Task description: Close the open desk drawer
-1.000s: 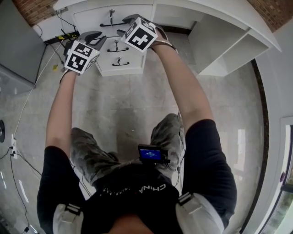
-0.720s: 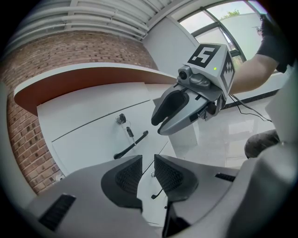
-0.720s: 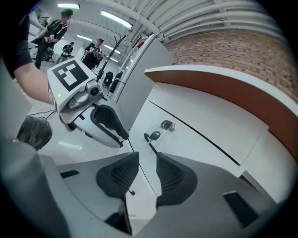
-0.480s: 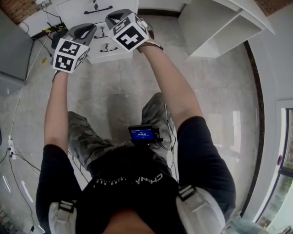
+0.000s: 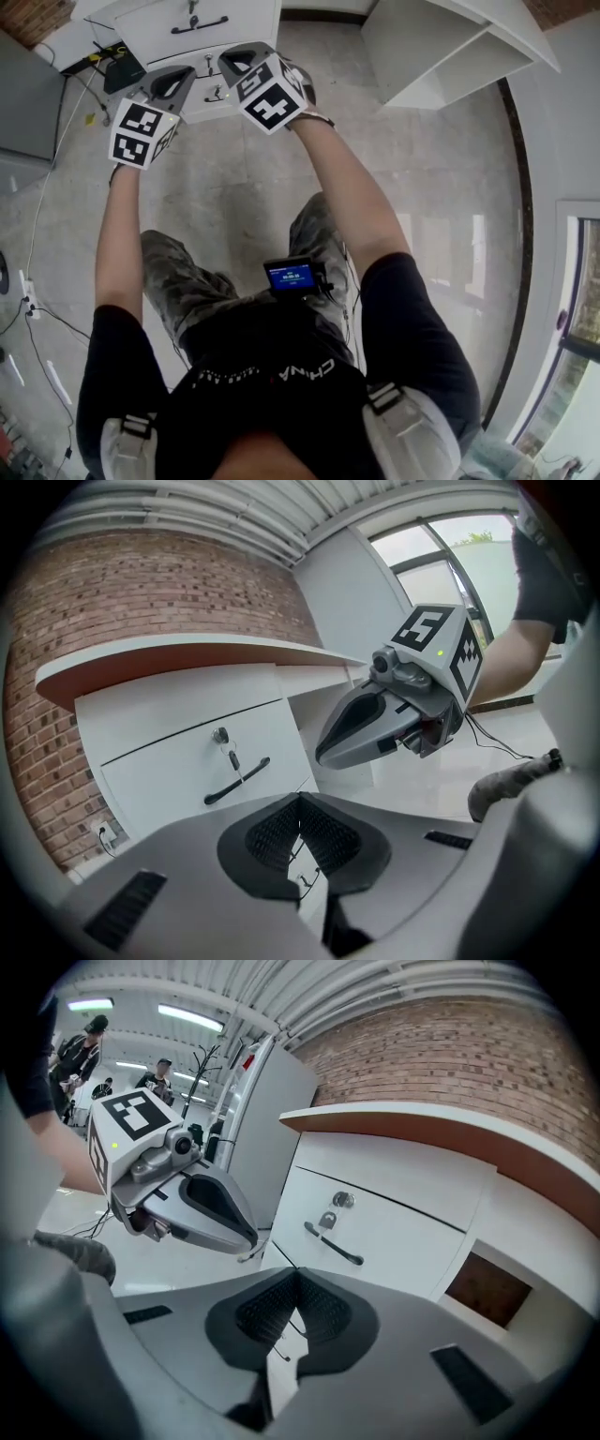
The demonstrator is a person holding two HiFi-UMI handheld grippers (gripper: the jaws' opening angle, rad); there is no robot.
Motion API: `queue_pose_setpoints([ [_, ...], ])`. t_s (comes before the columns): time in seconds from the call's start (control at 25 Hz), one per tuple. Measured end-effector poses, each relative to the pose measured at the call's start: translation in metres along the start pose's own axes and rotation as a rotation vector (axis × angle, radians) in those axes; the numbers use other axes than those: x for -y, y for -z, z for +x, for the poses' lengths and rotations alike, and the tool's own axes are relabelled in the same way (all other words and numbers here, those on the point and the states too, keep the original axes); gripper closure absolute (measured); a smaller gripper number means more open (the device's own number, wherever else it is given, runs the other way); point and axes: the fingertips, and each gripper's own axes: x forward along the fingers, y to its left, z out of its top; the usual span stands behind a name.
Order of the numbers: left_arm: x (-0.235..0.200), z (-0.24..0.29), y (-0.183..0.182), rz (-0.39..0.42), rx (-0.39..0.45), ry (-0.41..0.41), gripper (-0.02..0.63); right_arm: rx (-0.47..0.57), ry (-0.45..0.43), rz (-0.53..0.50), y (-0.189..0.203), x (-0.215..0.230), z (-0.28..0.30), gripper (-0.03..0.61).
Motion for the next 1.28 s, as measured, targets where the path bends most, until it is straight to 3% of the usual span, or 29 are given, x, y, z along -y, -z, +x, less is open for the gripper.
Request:
queue_pose_setpoints([
  [0.28, -0.026, -0.051, -0.098, -0.088, -0.094, 0.065, 0.601, -0.107, -0.089, 0.089, -0.083, 0.021, -0.065, 0.563],
  [0.52, -0.029, -0.129, -0.196, -0.177, -0.153, 0.121, 0.601, -0.181, -0.137, 0.133, -0.172, 0.033, -0.153, 0.563],
  [0.84, -0.023, -0.214, -0.320, -0.261, -0.171, 0.113, 0.601, -0.209, -0.145, 0.201, -0.261, 0.055, -0.267, 0.563],
  [1.08, -0.001, -0.250, -0.363, -0.314, -0.170, 0.071, 0.601, -0.189, -0.141, 0.234, -0.286, 0.062, -0.323, 0.563],
  [1.28, 0.018, -0.262, -0.380, -0.305, -0.173, 0.043, 0.601, -0.170, -0.149, 0.223, -0.287, 0.063, -0.353, 0.563],
])
